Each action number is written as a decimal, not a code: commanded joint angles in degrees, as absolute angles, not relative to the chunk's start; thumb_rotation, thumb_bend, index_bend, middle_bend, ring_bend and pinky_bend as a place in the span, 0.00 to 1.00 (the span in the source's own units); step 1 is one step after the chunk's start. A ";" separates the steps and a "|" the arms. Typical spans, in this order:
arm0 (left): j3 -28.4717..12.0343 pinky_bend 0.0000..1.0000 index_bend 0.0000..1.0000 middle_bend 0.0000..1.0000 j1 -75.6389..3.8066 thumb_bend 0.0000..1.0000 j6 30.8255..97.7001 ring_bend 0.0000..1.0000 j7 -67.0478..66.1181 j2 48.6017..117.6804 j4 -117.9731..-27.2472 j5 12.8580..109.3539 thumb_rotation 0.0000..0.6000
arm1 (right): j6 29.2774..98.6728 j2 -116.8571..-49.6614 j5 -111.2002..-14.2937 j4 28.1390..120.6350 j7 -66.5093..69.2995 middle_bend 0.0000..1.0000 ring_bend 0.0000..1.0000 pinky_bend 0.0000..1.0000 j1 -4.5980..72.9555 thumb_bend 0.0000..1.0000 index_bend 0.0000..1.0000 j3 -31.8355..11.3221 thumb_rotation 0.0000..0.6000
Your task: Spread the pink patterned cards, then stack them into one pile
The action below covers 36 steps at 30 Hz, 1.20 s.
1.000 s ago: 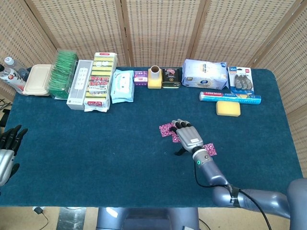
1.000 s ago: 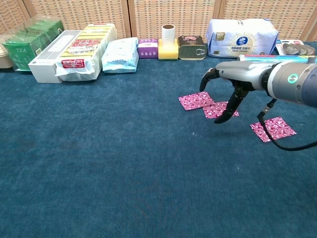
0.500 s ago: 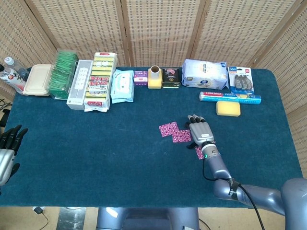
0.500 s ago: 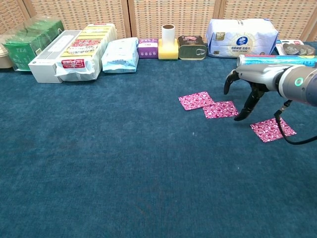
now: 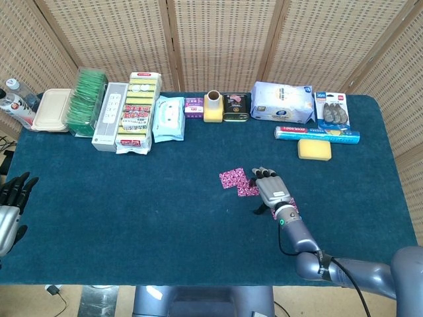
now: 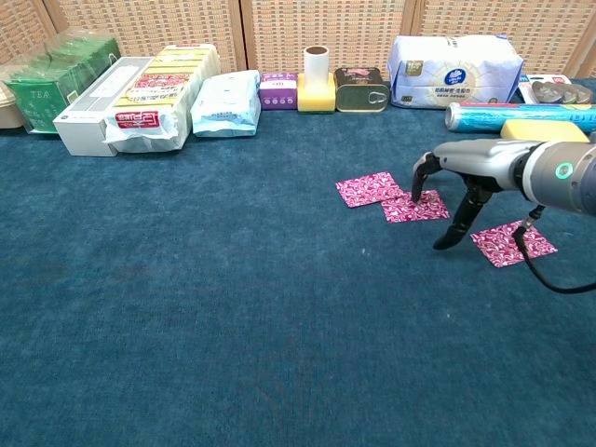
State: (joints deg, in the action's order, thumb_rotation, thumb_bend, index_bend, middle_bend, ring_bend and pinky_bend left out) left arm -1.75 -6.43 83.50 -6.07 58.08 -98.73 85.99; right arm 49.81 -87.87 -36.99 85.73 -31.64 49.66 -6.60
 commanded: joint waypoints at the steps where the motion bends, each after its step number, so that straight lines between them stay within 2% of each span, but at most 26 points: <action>1: -1.78 0.08 0.00 0.00 -6.39 0.09 83.59 0.00 -5.96 58.07 -98.70 85.98 1.00 | 49.39 -87.86 -36.37 85.87 -32.20 0.07 0.00 0.08 49.95 0.00 0.31 -6.04 0.87; 11: -1.65 0.08 0.00 0.00 -6.31 0.09 83.65 0.00 -5.84 58.00 -98.85 86.21 1.00 | 49.64 -86.08 -34.11 89.65 -34.77 0.07 0.00 0.07 50.64 0.00 0.36 -3.91 0.83; 24: -1.61 0.08 0.00 0.00 -6.20 0.09 83.89 0.00 -5.75 58.04 -98.80 86.46 1.00 | 54.03 -81.62 -36.28 98.37 -36.37 0.07 0.00 0.07 50.46 0.00 0.40 -2.34 0.83; 26: -1.60 0.08 0.00 0.00 -6.17 0.09 83.94 0.00 -5.69 58.02 -98.80 86.51 1.00 | 54.65 -81.53 -36.58 98.76 -36.35 0.07 0.00 0.07 50.35 0.00 0.38 -2.36 0.83; 32: -1.53 0.08 0.00 0.00 -6.10 0.09 84.10 0.00 -5.62 58.06 -98.75 86.76 1.00 | 60.02 -84.96 -38.35 96.75 -36.61 0.03 0.00 0.07 49.33 0.00 0.20 -3.14 0.85; 36: -1.47 0.08 0.00 0.00 -5.97 0.09 84.30 0.00 -5.39 57.96 -98.71 86.92 1.00 | 61.02 -88.02 -35.68 92.62 -37.09 0.01 0.00 0.08 49.52 0.00 0.19 -4.94 0.86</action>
State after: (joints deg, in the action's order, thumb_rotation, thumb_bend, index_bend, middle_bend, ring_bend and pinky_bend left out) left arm -1.47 -5.99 84.28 -5.42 57.97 -98.72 86.90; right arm 60.60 -86.49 -37.01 94.44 -36.74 49.51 -3.94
